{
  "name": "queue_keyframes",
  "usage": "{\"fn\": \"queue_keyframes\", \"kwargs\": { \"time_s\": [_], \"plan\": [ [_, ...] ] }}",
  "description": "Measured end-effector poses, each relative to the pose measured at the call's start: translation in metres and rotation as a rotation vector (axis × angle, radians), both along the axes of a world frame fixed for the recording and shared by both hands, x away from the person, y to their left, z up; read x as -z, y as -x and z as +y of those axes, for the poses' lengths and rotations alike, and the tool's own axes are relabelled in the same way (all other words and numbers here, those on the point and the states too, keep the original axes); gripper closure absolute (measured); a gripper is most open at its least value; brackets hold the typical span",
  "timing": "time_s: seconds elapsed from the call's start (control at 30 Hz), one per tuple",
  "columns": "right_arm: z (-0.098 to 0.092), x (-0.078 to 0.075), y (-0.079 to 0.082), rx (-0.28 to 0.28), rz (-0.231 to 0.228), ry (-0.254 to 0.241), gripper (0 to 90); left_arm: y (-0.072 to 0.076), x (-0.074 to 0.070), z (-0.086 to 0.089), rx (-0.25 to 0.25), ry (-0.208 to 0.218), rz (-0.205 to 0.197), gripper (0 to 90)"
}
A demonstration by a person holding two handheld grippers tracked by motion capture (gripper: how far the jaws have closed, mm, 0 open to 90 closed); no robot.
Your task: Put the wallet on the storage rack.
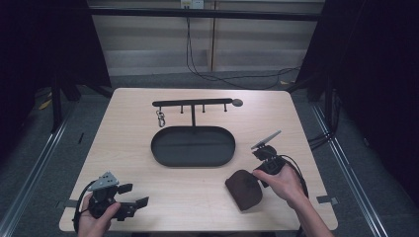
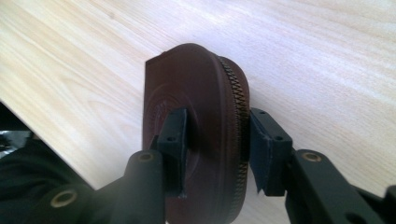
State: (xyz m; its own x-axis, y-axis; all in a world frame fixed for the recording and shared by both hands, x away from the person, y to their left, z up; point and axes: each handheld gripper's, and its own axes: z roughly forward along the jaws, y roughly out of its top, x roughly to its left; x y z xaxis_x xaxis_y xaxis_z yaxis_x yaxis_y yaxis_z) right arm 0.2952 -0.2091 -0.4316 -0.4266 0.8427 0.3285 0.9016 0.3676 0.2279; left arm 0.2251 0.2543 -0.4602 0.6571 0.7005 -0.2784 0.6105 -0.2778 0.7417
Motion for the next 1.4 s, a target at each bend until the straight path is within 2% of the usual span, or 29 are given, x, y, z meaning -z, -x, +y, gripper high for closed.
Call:
{"fn": "queue_keyframes", "kwargs": {
  "time_s": [0.07,0.13,0.27,0.4,0.53,0.8,0.93,1.07,1.2,1.4],
  "plan": [
    [0.0,-0.003,0.0,0.014,0.005,-0.019,65.5,-0.001,0.001,0.001,-0.014,0.003,0.002,17.0],
    [0.002,-0.005,-0.001,0.01,0.001,-0.003,66.4,-0.001,0.001,0.002,-0.016,0.009,0.007,17.0],
    [0.004,-0.01,-0.001,-0.003,-0.006,-0.006,68.6,0.0,0.0,0.001,-0.008,-0.001,0.001,17.0],
    [0.007,-0.02,0.0,-0.007,-0.014,0.022,71.8,0.0,0.001,-0.001,0.002,-0.006,0.003,17.0],
    [0.008,-0.027,0.0,-0.011,-0.024,0.073,73.1,0.002,0.0,0.001,0.001,-0.008,-0.002,17.0],
    [0.006,-0.037,0.003,-0.007,-0.035,0.102,73.2,0.002,0.0,-0.001,0.012,-0.021,-0.007,17.0],
    [0.003,-0.045,0.004,-0.012,-0.055,0.134,73.0,0.001,0.0,-0.002,0.013,-0.022,-0.002,17.0],
    [0.002,-0.047,0.004,-0.012,-0.051,0.147,73.0,0.002,0.0,-0.002,0.015,-0.024,-0.007,17.0],
    [0.001,-0.051,0.001,-0.002,-0.056,0.188,72.9,0.002,0.0,0.0,0.011,-0.023,-0.008,17.0],
    [-0.002,-0.053,-0.003,0.009,-0.057,0.192,72.9,0.001,0.0,-0.003,0.021,-0.029,-0.006,17.0]
  ]
}}
